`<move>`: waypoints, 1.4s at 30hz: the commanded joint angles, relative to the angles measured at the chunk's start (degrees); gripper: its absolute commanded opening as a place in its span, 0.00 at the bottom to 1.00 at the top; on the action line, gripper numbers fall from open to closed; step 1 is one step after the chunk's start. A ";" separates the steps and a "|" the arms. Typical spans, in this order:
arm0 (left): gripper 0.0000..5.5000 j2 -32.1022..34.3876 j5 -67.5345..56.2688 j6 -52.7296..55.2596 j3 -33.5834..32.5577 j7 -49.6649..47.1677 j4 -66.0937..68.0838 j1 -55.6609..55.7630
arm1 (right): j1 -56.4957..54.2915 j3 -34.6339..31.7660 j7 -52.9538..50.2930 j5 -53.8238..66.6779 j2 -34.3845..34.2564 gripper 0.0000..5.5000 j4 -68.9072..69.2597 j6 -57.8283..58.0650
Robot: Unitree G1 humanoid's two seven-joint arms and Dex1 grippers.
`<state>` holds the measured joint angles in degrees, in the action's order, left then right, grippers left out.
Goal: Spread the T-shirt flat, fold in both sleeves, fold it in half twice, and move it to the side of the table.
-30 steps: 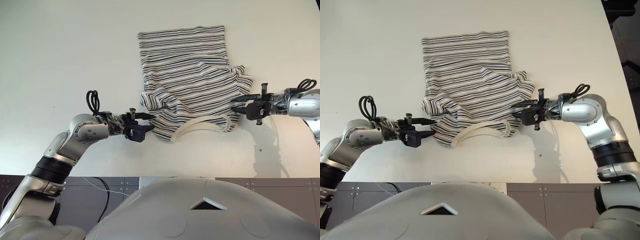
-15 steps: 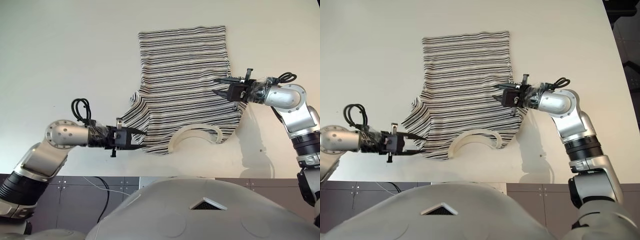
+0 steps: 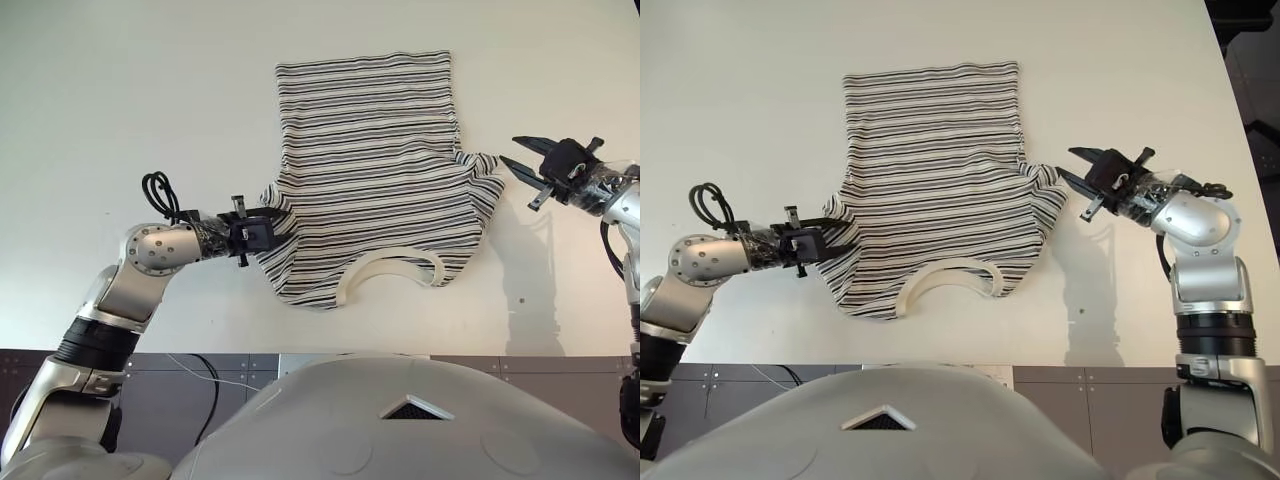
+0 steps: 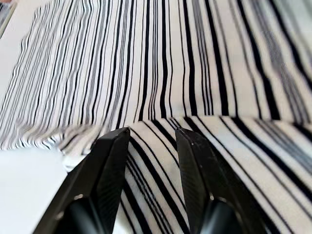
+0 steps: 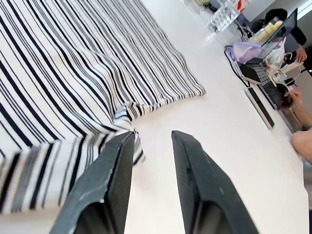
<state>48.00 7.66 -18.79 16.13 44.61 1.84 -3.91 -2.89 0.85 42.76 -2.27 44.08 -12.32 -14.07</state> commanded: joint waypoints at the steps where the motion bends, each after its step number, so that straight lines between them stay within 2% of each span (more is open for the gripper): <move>1: 0.32 2.53 7.28 -4.82 1.80 -1.38 12.63 0.70 | 0.82 -0.83 -2.12 -2.45 1.63 0.25 -6.38 -2.32; 2: 0.32 3.25 8.14 -5.92 2.18 -1.38 15.16 0.53 | 1.85 -0.88 -1.75 -2.04 1.66 0.25 -6.23 -2.97; 7: 0.32 4.51 7.70 -7.97 2.87 -1.45 19.70 -1.42 | 11.59 0.86 -0.12 -3.05 2.89 0.41 1.36 -9.53; 13: 0.32 4.76 4.54 -6.07 2.27 -0.57 15.93 -3.84 | 22.14 4.07 -4.41 -13.15 2.88 0.41 13.02 -20.76; 19: 0.32 5.17 3.27 -4.44 1.79 -0.23 12.19 -3.27 | 24.45 9.30 -10.87 -24.21 -0.91 0.41 15.42 -21.56; 23: 0.32 3.89 -1.32 0.23 -0.10 1.68 2.85 0.78 | 24.25 12.66 -16.59 -29.51 -4.33 0.41 14.16 -20.55; 26: 0.32 3.00 -2.04 3.45 -0.52 3.25 -2.60 2.57 | 22.37 14.36 -25.55 -38.63 -6.09 0.41 12.61 -21.05; 28: 0.32 2.75 -1.76 5.73 -1.27 4.24 -5.47 4.95 | 21.59 14.90 -37.95 -50.37 -4.46 0.41 11.54 -20.74; 31: 0.32 4.33 1.05 5.01 -2.17 4.11 -1.62 7.67 | 21.55 15.61 -51.61 -61.11 -1.61 0.41 10.32 -19.87; 34: 0.32 6.01 4.28 1.95 -1.87 3.82 3.98 8.55 | 21.33 17.21 -58.30 -64.24 -1.71 0.41 9.25 -19.30; 36: 0.32 4.44 3.72 2.24 -1.88 4.04 2.24 9.79 | 20.91 18.48 -59.74 -63.40 -2.88 0.41 8.11 -18.71; 40: 0.32 -5.39 -1.05 9.51 0.11 3.42 -10.77 14.70 | 18.68 20.65 -60.44 -59.41 -5.72 0.41 5.27 -18.85; 42: 0.32 -8.84 -1.03 12.12 1.70 3.08 -13.24 15.41 | 17.22 21.65 -60.84 -58.80 -6.28 0.41 4.50 -18.99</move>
<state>40.74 6.66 -8.94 16.63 48.06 -9.86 10.93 14.00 20.01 -19.80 -60.06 38.39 -4.63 -33.56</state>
